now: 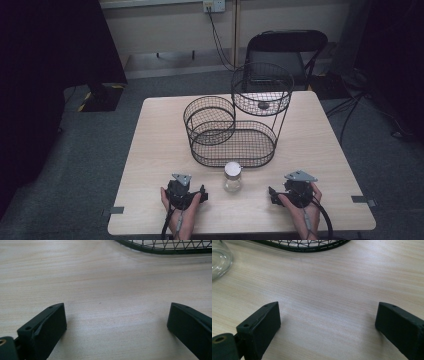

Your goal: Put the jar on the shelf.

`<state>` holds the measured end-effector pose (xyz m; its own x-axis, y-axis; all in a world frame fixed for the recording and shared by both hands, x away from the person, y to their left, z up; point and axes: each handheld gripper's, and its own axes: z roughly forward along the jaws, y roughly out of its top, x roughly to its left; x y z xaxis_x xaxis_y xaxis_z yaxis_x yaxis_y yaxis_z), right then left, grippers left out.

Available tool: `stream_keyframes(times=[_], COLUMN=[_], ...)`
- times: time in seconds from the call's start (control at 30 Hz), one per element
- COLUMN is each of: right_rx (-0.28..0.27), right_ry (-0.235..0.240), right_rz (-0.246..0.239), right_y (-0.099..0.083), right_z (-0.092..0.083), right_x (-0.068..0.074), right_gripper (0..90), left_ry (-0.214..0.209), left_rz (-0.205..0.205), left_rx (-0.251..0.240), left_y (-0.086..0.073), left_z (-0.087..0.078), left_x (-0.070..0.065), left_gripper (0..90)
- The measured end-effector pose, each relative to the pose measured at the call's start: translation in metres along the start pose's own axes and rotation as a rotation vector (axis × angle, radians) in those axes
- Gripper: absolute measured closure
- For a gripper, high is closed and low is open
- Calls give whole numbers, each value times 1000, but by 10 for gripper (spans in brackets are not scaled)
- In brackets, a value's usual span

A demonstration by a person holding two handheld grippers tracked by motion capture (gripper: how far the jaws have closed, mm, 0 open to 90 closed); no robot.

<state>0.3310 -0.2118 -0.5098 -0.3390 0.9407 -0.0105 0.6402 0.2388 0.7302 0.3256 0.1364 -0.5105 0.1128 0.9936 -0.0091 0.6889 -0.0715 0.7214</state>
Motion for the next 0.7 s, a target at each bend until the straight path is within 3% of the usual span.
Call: stream_keyframes(times=[0.47,0.7], right_rx=[0,0], right_ry=[0,0], right_rz=[0,0], right_y=[0,0], right_z=[0,0], right_x=[0,0], right_gripper=[51,51], left_ry=[-7,-55], left_rz=[5,-3], left_rx=[1,-41], left_y=[1,1], left_z=[0,-3], left_x=[1,2], left_gripper=[13,33])
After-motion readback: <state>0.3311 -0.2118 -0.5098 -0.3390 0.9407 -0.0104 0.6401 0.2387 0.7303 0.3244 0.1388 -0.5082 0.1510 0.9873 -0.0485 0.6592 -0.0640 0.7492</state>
